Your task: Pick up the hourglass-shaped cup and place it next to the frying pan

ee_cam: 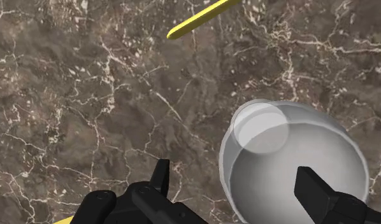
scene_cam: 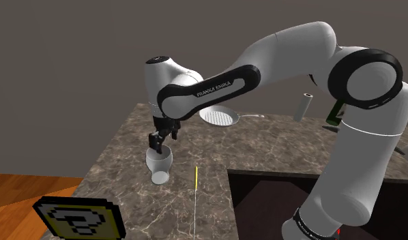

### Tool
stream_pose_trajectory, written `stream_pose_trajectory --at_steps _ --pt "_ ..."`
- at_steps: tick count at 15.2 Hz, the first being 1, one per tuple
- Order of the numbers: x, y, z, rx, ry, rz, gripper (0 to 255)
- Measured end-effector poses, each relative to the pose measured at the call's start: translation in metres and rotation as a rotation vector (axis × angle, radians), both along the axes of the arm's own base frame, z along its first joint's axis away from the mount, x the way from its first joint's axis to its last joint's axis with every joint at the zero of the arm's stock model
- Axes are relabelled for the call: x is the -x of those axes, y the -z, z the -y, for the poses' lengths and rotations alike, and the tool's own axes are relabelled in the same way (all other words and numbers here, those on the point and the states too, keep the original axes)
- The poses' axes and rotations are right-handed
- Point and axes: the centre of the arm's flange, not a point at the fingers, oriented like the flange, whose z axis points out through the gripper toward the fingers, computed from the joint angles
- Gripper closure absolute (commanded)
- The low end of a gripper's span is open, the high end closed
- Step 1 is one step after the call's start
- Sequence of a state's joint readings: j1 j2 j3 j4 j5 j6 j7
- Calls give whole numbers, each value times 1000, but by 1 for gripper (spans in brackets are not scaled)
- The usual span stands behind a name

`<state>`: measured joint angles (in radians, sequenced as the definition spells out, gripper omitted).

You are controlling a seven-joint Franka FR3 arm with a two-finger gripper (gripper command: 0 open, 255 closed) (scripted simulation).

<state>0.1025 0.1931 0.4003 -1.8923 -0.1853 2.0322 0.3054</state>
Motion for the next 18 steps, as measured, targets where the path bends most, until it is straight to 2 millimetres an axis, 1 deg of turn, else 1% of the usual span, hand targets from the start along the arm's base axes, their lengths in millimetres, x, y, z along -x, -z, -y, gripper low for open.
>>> stream_pose_trajectory --at_steps 6,12,13,18 --pt "-4 30 3 1 0 1 0" --pt "-4 34 2 1 0 1 0" --pt "-4 34 2 1 0 1 255" --pt "-4 34 2 1 0 3 255"
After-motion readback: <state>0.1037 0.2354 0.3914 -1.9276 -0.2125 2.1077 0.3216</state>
